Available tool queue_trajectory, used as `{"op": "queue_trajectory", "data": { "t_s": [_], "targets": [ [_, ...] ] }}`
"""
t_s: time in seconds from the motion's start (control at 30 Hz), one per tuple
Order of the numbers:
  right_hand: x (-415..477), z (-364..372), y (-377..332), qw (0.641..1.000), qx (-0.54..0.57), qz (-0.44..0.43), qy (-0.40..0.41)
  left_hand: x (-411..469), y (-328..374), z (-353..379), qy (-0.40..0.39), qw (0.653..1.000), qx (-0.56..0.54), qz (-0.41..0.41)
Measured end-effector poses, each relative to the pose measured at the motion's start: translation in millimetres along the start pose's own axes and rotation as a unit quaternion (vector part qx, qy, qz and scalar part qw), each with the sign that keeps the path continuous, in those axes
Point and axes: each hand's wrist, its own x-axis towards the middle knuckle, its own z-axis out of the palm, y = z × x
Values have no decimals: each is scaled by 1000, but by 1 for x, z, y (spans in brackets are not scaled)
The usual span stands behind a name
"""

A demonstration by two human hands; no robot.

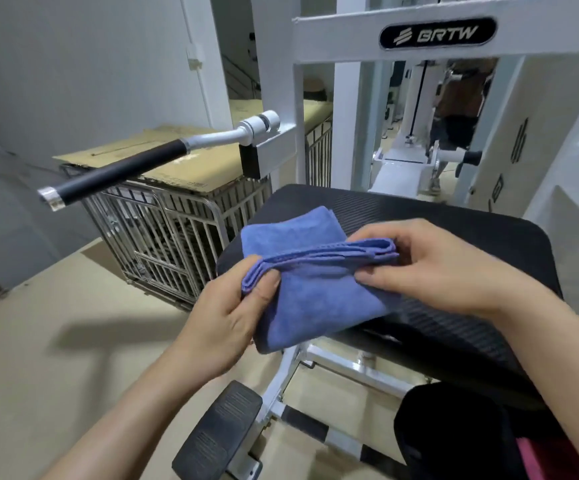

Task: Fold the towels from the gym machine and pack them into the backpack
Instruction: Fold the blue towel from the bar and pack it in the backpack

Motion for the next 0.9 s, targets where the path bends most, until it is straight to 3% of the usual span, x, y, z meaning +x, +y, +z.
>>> {"op": "queue_trajectory", "data": {
  "t_s": [0.17, 0.3, 0.4, 0.47, 0.57, 0.7, 0.8, 0.9],
  "targets": [
    [79, -1, 15, 991, 3, 62, 115, 67, -11, -13, -15, 964, -150, -217],
    [133, 12, 40, 974, -138, 146, 109, 112, -47, -18, -5, 958, -3, -286],
    [145, 24, 53, 956, -219, 157, 114, 117, -65, -17, 44, 953, 64, -294],
    [144, 28, 56, 952, -243, 146, 119, 114, -68, -17, 50, 954, 51, -291],
    [141, 27, 60, 957, -225, 141, 120, 110, -64, -19, 42, 956, -23, -288],
    [141, 16, 58, 968, -174, 146, 101, 113, -63, -21, 27, 963, -28, -267],
    [141, 8, 56, 977, -130, 149, 80, 114, -70, -17, 66, 963, 75, -249],
    [143, -2, 52, 959, -231, 162, 37, 115, -75, -16, 42, 955, 232, -179]
  ]
}}
